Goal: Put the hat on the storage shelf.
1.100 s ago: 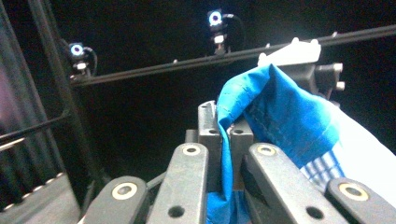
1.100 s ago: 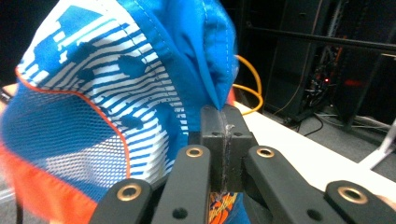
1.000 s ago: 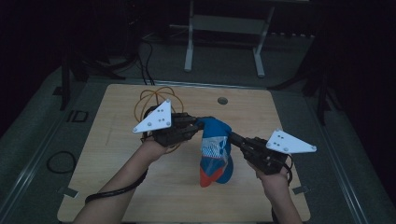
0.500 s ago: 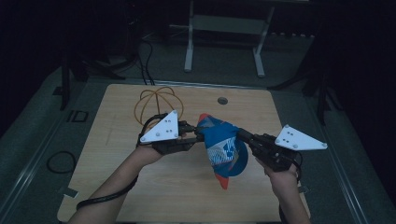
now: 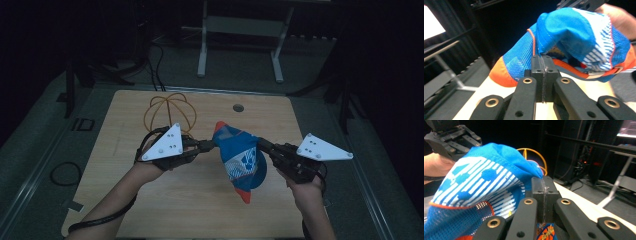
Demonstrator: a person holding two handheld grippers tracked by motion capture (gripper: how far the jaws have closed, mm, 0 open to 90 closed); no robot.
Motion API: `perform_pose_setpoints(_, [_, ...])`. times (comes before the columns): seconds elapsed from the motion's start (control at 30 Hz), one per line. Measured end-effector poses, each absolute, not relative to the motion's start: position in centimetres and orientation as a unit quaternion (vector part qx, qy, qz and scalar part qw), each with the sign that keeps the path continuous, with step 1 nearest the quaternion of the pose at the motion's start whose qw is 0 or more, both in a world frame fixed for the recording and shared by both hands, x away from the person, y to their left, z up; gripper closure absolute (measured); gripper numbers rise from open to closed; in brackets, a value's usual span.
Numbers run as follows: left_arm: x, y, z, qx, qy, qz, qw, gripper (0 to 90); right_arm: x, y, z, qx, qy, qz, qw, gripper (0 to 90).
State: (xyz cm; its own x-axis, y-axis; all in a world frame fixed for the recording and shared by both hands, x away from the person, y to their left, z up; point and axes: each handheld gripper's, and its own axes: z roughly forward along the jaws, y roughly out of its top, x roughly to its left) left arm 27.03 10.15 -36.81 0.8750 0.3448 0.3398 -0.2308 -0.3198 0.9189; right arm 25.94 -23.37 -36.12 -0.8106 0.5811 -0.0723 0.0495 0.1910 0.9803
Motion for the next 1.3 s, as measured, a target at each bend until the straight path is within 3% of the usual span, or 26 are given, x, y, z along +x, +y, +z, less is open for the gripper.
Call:
perform_pose_setpoints(0.2, [26.9, 11.7, -36.4, 0.753, 0.076, 0.265, 0.598, 89.2, 25.8, -22.4, -36.4, 0.198, 0.753, 0.591, 0.209, 90.0])
perform_pose_setpoints(0.27, [26.9, 12.8, -36.9, 0.752, 0.093, 0.246, 0.605, 73.4, 25.8, -22.5, -36.1, 0.2, 0.746, 0.6, 0.209, 90.0])
perform_pose_setpoints(0.37, [26.6, 13.3, -37.7, 0.752, 0.098, 0.238, 0.607, 67.7, 26.0, -22.6, -35.7, 0.201, 0.741, 0.607, 0.205, 90.0])
perform_pose_setpoints(0.5, [25.9, 14.0, -39.6, 0.757, 0.116, 0.222, 0.604, 46.8, 26.0, -22.3, -34.6, 0.193, 0.737, 0.608, 0.223, 90.0])
perform_pose_setpoints(0.6, [25.3, 14.6, -41.0, 0.76, 0.129, 0.221, 0.597, 42.5, 26.2, -22.2, -34.1, 0.193, 0.733, 0.611, 0.226, 90.0])
perform_pose_setpoints(0.7, [24.7, 15.3, -42.2, 0.76, 0.148, 0.226, 0.591, 30.3, 26.7, -21.9, -32.9, 0.19, 0.726, 0.62, 0.228, 90.0])
perform_pose_setpoints(0.73, [24.6, 15.5, -42.6, 0.755, 0.157, 0.23, 0.593, 30.3, 26.7, -21.9, -32.9, 0.19, 0.726, 0.62, 0.228, 90.0])
perform_pose_setpoints(0.93, [23.9, 17.2, -45.2, 0.748, 0.219, 0.242, 0.578, 4.4, 27.9, -20.5, -30.8, 0.181, 0.722, 0.624, 0.237, 90.0])
perform_pose_setpoints(1.3, [22.3, 19.7, -51.7, 0.745, 0.293, 0.248, 0.546, 2.7, 31.2, -15.0, -27.4, 0.161, 0.724, 0.628, 0.236, 90.0])
